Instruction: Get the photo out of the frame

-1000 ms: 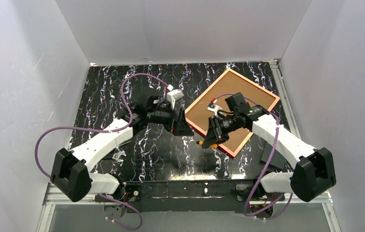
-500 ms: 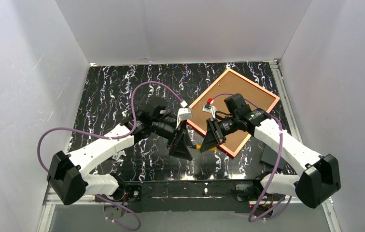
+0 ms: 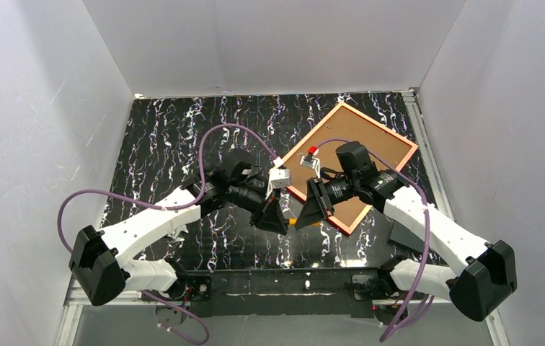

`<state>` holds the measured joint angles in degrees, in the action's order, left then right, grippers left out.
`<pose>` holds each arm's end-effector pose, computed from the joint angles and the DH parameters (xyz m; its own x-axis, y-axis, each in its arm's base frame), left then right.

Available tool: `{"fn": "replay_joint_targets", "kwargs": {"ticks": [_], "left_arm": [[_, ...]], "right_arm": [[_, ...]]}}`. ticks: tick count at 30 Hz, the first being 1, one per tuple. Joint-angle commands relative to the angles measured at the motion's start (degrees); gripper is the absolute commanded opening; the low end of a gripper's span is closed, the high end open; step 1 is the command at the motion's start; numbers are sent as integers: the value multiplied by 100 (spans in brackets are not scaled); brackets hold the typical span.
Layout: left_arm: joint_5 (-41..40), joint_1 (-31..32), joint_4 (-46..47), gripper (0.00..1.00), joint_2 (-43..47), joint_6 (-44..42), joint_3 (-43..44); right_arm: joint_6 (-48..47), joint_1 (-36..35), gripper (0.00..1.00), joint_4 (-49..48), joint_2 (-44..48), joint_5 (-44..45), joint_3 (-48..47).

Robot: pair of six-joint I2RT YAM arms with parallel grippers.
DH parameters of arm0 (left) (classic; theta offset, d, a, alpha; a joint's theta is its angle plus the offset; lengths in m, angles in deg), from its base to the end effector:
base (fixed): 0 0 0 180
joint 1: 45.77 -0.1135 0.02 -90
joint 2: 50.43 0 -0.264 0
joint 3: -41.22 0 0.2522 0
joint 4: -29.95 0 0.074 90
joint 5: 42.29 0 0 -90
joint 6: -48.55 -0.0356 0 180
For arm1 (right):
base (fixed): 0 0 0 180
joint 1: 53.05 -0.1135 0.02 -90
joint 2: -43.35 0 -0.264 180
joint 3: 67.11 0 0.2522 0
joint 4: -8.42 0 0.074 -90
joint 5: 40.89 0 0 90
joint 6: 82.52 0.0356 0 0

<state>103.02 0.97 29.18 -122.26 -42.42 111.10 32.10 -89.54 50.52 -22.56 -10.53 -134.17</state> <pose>0.1732 -0.2268 0.3513 -0.0160 0.0310 -0.9994 0.9777 -0.2086 -0.0221 0.1698 0.1638 0.2993 -0.8225 -0.3465 -0.4510 -0.5300 0.1795 0.8288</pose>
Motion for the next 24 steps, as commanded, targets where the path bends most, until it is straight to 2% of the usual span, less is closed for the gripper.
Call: {"fn": "replay_joint_targets", "kwargs": {"ticks": [1, 2, 3, 5, 7, 9, 11, 19, 23, 24], "left_arm": [[-312, 55, -141, 0, 273, 7, 162], [-471, 54, 34, 0, 301, 234, 131], [-662, 54, 210, 0, 327, 459, 91], [-938, 54, 616, 0, 375, 877, -67], [-1051, 54, 1067, 0, 415, 1211, -226], [-1175, 57, 1346, 0, 426, 1491, -321], [-1170, 61, 1506, 0, 425, 1586, -353], [-1124, 50, 1781, 0, 421, 1745, -440], [-1286, 47, 1364, 0, 312, 1542, -281], [-1553, 46, 1040, 0, 326, 1361, -197]], "right_arm": [[656, 13, 36, -980, 339, 687, 226], [821, 11, 50, -1115, 434, 999, 314], [1155, 10, 58, -1321, 575, 1308, 447], [1883, 22, 68, -2065, 866, 2080, 843], [2718, 19, 69, -3187, 1228, 2489, 1438], [3197, 21, 72, -3777, 1581, 3054, 1846], [3557, 21, 72, -4343, 1700, 3221, 2130], [3608, 26, 61, -4607, 1546, 2988, 2073], [3245, 25, 59, -4287, 1575, 3069, 2061], [2994, 28, 61, -3780, 1686, 3324, 1952]]}}
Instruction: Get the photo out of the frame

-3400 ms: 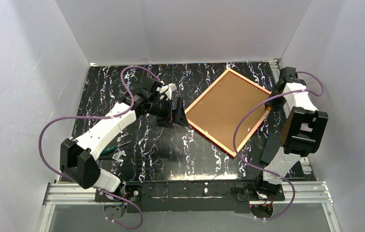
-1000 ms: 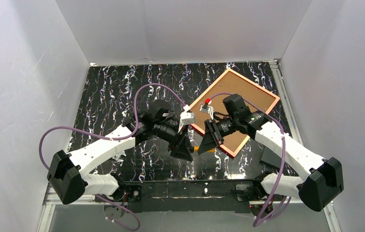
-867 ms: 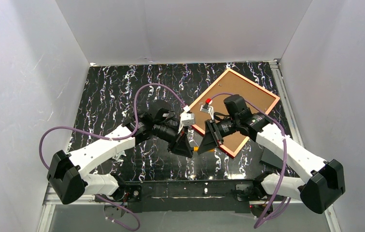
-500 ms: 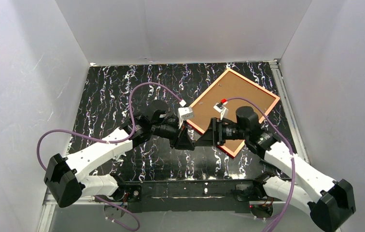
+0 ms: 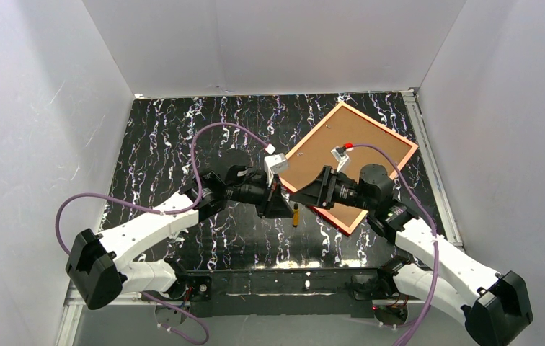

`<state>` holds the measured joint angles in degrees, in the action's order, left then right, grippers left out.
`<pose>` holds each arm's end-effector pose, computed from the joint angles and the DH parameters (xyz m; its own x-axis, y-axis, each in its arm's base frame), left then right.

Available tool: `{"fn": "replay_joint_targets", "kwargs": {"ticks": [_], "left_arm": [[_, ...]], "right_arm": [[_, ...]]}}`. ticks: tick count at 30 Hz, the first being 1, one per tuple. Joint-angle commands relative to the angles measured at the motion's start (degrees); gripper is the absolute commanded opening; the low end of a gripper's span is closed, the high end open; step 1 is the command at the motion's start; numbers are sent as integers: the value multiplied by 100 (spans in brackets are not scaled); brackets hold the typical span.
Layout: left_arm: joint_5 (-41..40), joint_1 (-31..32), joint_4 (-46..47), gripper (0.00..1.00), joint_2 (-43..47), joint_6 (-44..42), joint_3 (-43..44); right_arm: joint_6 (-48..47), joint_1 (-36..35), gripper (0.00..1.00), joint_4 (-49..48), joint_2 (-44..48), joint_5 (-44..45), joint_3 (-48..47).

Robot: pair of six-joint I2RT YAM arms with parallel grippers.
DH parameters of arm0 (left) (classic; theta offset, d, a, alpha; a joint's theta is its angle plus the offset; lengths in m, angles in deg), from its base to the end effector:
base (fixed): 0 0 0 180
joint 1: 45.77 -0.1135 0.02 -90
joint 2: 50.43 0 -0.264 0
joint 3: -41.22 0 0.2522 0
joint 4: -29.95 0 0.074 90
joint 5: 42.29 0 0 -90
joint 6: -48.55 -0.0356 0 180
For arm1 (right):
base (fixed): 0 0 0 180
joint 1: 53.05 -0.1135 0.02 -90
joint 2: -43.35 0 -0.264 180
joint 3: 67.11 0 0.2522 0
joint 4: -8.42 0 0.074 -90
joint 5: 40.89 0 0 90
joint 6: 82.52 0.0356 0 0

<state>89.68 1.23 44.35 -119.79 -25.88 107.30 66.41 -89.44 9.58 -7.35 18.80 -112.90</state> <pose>0.1717 -0.2190 0.3655 -0.1394 -0.1432 -0.9798 0.9902 -0.0117 -0.1391 0.1569 0.1380 0.2851 -0.8287 0.3079 -0.4675 -0.3999 0.2587 0.8793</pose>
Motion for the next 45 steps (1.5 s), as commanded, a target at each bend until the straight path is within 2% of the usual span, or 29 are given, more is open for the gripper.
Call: {"fn": "replay_joint_targets", "kwargs": {"ticks": [1, 3, 5, 6, 7, 11, 14, 16, 18, 21, 25, 30, 35, 42, 44, 45], "left_arm": [[-607, 19, -915, 0, 92, -458, 322], [-1463, 7, -1735, 0, 66, -646, 615], [-2332, 5, -2287, 41, -27, -600, 826], [-2748, 2, -2511, 57, -91, -399, 865], [-3187, 4, -2721, 67, -152, -150, 906], [-3902, -36, -3529, 85, -463, 629, 924], [-4110, -183, -3980, 87, -853, 1353, 1060], [-3986, -392, -4170, 85, -1065, 1954, 1119], [-3606, -577, -3988, 84, -1106, 2430, 981], [-3373, -825, -3777, 85, -952, 2790, 789], [-3343, -1176, -4086, 89, -776, 2538, 1099], [-3259, -1545, -3995, 91, -502, 1702, 1429], [-3308, -1563, -3600, 93, -206, 816, 1280], [-3024, -1563, -3102, 93, 160, 458, 707], [-2928, -1563, -3084, 93, 205, 396, 678], [-2871, -1560, -3066, 93, 224, 368, 670]], "right_arm": [[-764, 14, 63, 1122, 276, 882, -382], [-1057, 28, 66, 2758, 435, 2034, -825], [-1090, 97, 70, 3913, 483, 3077, -1135], [-1106, 151, 70, 4171, 497, 3333, -1196], [-1174, 197, 71, 4231, 513, 3342, -1180], [-1398, 220, 69, 4430, 177, 3135, -1299], [-1409, 212, 63, 4431, -163, 2913, -1278], [-1474, 77, 61, 3989, -356, 2829, -1150], [-1544, -341, 62, 3660, -711, 3363, -1089], [-1554, -893, 61, 3769, -1459, 4293, -1343], [-1751, -1387, 61, 3339, -2166, 4938, -1392], [-2514, -1789, 60, 2290, -2744, 5039, -1170], [-2710, -2046, 58, 1571, -3309, 5085, -1084], [-2425, -2406, 48, 1907, -4034, 6050, -1267], [-2415, -2417, 40, 1885, -4088, 6060, -1188], [-2449, -2427, 32, 1876, -4083, 6030, -1161]]}}
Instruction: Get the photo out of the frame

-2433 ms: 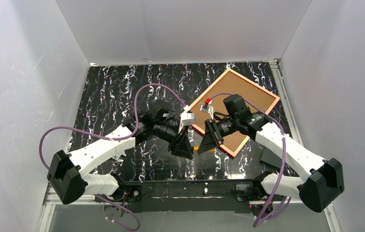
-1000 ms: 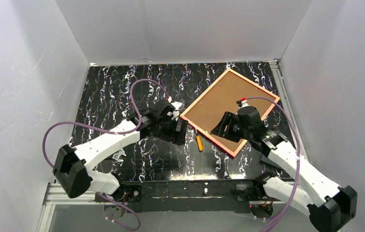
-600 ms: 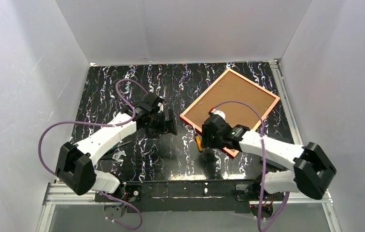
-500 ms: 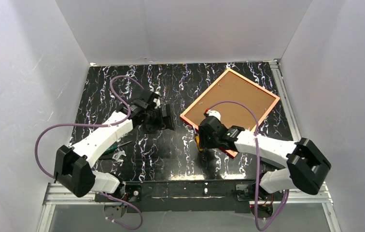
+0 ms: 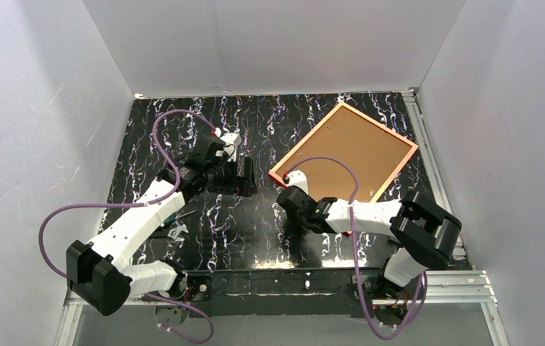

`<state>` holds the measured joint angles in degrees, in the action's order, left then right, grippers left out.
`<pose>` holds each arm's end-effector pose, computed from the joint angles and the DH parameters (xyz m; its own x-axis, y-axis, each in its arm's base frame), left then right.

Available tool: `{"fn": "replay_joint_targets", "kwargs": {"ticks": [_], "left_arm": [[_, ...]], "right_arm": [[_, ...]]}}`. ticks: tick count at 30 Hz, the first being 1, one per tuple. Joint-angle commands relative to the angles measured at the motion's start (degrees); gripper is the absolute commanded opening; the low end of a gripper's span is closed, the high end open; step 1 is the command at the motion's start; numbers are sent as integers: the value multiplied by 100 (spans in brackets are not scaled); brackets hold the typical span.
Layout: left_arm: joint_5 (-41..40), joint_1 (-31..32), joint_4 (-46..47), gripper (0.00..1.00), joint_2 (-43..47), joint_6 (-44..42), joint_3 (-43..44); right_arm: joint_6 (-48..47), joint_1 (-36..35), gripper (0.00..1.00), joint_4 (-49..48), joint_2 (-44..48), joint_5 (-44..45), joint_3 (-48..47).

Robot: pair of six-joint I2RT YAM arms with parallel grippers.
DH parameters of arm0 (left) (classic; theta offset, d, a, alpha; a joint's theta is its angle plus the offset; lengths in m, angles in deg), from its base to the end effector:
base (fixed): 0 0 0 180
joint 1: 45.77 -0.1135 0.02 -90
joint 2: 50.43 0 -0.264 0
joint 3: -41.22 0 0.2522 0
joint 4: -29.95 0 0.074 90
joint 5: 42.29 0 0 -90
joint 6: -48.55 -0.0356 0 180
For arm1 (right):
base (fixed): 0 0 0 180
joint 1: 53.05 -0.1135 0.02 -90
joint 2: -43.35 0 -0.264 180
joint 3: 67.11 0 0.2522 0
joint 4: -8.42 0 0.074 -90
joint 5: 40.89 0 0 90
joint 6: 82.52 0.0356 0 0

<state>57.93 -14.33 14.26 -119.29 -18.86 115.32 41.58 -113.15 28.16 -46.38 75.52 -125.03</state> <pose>0.2383 -0.1531 0.3630 -0.3972 -0.2002 -0.8956 0.5519 0.7275 -0.4075 0.1627 0.2512 0.1616 -0.6813 -0.1775 -0.7102 -0.3099 0.9489 0.0602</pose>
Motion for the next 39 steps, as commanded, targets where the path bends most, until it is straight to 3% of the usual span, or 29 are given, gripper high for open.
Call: {"fn": "replay_joint_targets", "kwargs": {"ticks": [1, 4, 7, 10, 12, 15, 18, 21, 25, 29, 33, 39], "left_arm": [[346, -6, -39, 93, 191, -351, -146], [623, -6, 15, 93, 245, -464, -179], [1303, -6, 388, 92, 234, -464, -251], [2470, -6, 1050, 86, 182, -358, -378], [3218, 7, 1976, 83, 197, -144, -605], [3854, 153, 2872, 83, 337, -82, -946], [3949, 441, 2993, 86, 629, -780, -1225], [3995, 813, 2605, 87, 942, -1791, -1414], [4350, 1360, 1231, 82, 1086, -3143, -1266], [4983, 1538, 1059, 78, 797, -3056, -1068], [4824, 1704, 1234, 68, 711, -2973, -1109], [4496, 1983, 1281, 69, 591, -3022, -1141]], "right_arm": [[-27, -57, 22, 53, -134, 318, 57], [-324, -46, 2, 295, 401, 25, 17], [-835, 246, 1, 575, 1141, -1564, -74], [-886, 1184, 1, 861, 1660, -4562, -94], [-868, 1676, 1, 932, 1910, -6027, -13], [-1041, 1829, 1, 1485, 2052, -7073, -165], [-1091, 1822, 1, 1682, 1947, -8076, -266], [-1165, 1766, 1, 1599, 1965, -8439, -204], [-1086, 1757, 1, 1284, 2178, -8859, -72], [-1072, 1726, 1, 1305, 2243, -9049, -107], [-1104, 1690, 1, 1345, 2231, -9024, -129], [-834, 1574, 1, 884, 2122, -9022, -173]]}}
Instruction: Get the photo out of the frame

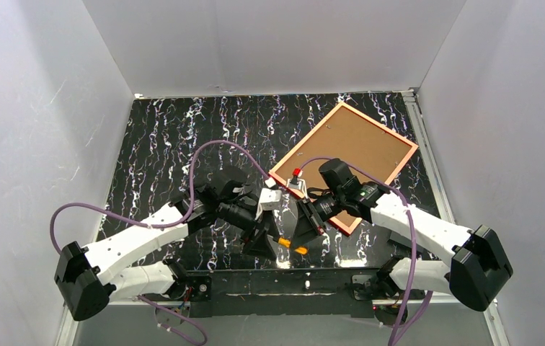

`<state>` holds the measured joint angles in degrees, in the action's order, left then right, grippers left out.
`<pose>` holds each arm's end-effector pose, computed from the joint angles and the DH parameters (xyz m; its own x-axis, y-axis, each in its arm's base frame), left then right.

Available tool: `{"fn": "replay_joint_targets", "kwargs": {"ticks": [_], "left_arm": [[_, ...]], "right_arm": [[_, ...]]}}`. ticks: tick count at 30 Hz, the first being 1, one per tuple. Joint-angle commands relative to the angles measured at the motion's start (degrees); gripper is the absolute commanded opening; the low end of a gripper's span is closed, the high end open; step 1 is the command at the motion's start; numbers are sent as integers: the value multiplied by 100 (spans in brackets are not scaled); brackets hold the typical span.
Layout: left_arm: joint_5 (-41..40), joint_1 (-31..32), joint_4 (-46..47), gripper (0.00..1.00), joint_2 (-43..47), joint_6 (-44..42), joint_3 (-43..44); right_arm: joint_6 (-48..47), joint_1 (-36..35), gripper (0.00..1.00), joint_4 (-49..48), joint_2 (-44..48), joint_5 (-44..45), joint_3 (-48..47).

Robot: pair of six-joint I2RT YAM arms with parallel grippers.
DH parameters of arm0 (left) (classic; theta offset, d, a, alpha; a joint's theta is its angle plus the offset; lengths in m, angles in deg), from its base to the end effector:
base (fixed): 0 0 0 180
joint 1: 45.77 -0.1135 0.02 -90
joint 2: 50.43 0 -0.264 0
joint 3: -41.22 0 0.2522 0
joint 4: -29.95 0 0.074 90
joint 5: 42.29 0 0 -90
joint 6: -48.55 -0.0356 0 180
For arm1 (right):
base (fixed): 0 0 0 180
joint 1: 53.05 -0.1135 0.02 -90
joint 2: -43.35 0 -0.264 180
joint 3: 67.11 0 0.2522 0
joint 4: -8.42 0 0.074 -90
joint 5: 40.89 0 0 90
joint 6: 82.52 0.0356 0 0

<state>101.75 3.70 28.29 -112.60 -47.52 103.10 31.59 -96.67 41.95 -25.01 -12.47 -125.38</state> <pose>0.1365 -0.2040 0.3425 0.0808 0.0011 -0.9967 0.9689 -0.2347 0.0783 0.1498 0.1860 0.2520 -0.7783 -0.4731 -0.4129 -0.5164 0.1080 0.8495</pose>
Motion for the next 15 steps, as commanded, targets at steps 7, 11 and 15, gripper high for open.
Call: {"fn": "replay_joint_targets", "kwargs": {"ticks": [7, 11, 15], "left_arm": [[-175, 395, -225, 57, -183, -302, 120], [-284, 423, -226, 45, -252, -254, 175], [-343, 424, -344, 18, -332, -248, 310]], "right_arm": [[322, -183, 1, -776, -257, -226, -296], [344, -222, 1, -825, -355, -221, -361], [441, -226, 1, -985, -389, -164, -357]]}}
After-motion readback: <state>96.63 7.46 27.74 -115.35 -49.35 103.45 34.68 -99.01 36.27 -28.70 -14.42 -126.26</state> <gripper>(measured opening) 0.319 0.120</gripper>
